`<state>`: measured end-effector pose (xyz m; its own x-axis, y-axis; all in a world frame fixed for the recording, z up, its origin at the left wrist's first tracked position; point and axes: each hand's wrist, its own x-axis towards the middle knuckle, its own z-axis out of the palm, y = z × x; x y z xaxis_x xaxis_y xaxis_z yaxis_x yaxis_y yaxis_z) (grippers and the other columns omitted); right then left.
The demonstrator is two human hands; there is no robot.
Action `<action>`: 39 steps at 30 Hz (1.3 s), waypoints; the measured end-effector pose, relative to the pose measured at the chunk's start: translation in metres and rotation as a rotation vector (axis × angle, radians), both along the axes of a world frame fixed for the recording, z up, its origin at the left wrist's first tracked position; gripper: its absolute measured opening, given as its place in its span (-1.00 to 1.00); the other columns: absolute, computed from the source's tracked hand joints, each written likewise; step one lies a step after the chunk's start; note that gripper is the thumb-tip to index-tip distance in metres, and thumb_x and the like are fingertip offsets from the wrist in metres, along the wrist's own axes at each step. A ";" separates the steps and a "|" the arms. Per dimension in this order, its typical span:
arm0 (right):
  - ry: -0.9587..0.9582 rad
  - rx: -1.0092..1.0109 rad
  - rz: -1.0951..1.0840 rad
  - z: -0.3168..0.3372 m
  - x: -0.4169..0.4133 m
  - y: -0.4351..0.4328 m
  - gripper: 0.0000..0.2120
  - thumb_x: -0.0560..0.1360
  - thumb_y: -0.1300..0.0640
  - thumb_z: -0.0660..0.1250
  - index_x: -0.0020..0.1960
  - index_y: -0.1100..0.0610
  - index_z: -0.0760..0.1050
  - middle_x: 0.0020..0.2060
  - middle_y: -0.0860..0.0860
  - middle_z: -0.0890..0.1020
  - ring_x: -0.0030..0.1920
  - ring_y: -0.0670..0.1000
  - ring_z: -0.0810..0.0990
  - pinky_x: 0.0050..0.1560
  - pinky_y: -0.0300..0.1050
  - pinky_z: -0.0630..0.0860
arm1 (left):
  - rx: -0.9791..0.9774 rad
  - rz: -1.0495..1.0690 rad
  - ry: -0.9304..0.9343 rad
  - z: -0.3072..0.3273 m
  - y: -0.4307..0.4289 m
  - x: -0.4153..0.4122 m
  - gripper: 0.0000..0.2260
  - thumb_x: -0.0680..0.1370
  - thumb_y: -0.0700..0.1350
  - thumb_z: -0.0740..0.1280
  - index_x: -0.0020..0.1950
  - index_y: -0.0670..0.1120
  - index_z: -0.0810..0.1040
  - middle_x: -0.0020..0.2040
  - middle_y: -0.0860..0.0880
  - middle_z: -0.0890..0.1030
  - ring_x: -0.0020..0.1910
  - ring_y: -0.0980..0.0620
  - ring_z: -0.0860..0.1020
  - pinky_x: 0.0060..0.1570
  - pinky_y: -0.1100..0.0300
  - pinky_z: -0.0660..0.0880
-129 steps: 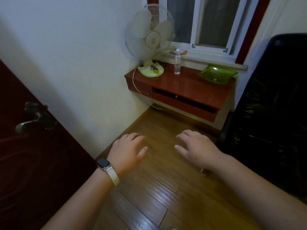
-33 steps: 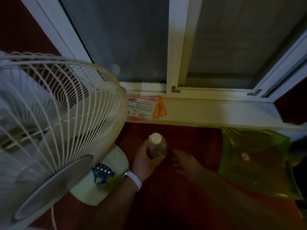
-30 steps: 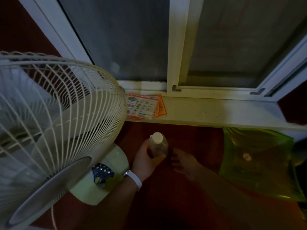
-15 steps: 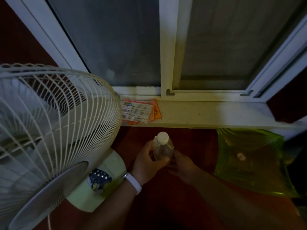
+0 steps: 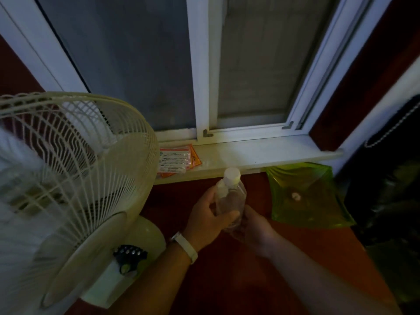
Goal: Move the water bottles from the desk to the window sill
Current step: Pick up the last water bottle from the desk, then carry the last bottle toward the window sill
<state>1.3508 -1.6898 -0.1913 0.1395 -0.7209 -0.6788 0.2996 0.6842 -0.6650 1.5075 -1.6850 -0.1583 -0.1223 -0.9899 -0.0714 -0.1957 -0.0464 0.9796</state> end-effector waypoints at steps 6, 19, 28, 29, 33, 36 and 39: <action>-0.004 -0.023 -0.079 0.012 -0.022 0.036 -0.63 0.62 -0.06 0.14 0.26 0.11 0.55 0.09 0.10 0.70 0.02 0.07 0.69 0.09 -0.05 0.54 | -0.032 -0.121 0.080 0.003 0.010 -0.018 -0.42 0.30 -0.03 0.56 0.24 0.33 0.47 0.14 0.06 0.66 0.12 0.08 0.64 0.04 0.09 0.61; 0.012 -0.126 -0.347 0.040 -0.129 0.144 -0.68 0.64 -0.03 0.13 0.22 0.06 0.56 0.01 0.11 0.69 -0.03 0.12 0.64 0.00 -0.03 0.50 | -0.083 -0.462 0.027 0.048 0.063 -0.131 -0.43 0.33 -0.07 0.56 0.30 0.15 0.49 0.17 0.06 0.66 0.17 0.09 0.61 0.11 0.09 0.57; 0.030 -0.180 -0.519 0.074 -0.254 0.274 -0.67 0.62 -0.08 0.17 0.22 0.03 0.59 0.10 0.06 0.70 0.15 0.08 0.65 0.24 0.02 0.49 | -0.085 -0.740 -0.008 0.082 0.157 -0.278 -0.46 0.41 -0.19 0.54 0.32 0.12 0.48 0.15 0.10 0.64 0.13 0.19 0.60 0.05 0.24 0.58; 0.030 -0.182 -0.557 0.075 -0.269 0.291 -0.67 0.62 -0.08 0.16 0.23 0.03 0.58 0.10 0.07 0.70 0.14 0.09 0.66 0.21 0.01 0.50 | -0.091 -0.768 -0.007 0.084 0.169 -0.295 -0.46 0.41 -0.20 0.53 0.33 0.11 0.48 0.15 0.09 0.63 0.14 0.19 0.60 0.05 0.25 0.58; 0.062 -0.197 -0.672 0.077 -0.326 0.355 -0.67 0.62 -0.08 0.17 0.24 0.02 0.56 0.09 0.08 0.70 0.15 0.11 0.65 0.25 0.04 0.48 | -0.105 -0.871 -0.016 0.088 0.220 -0.369 -0.46 0.41 -0.16 0.53 0.33 0.11 0.47 0.17 0.09 0.63 0.14 0.18 0.60 0.09 0.23 0.56; 0.086 -0.194 -0.773 0.080 -0.365 0.404 -0.68 0.61 -0.09 0.18 0.22 0.02 0.57 0.06 0.06 0.71 0.14 0.10 0.65 0.24 0.03 0.50 | -0.120 -0.974 -0.014 0.092 0.258 -0.419 -0.50 0.43 -0.16 0.52 0.31 0.10 0.48 0.16 0.11 0.63 0.12 0.23 0.58 0.00 0.36 0.54; 0.092 -0.209 -0.869 0.079 -0.395 0.452 -0.66 0.59 -0.10 0.21 0.23 0.03 0.58 0.10 0.07 0.70 0.13 0.10 0.63 0.15 -0.02 0.51 | -0.136 -1.081 -0.003 0.097 0.296 -0.464 -0.52 0.44 -0.20 0.51 0.32 0.00 0.48 0.14 0.07 0.64 0.10 0.25 0.58 -0.06 0.45 0.50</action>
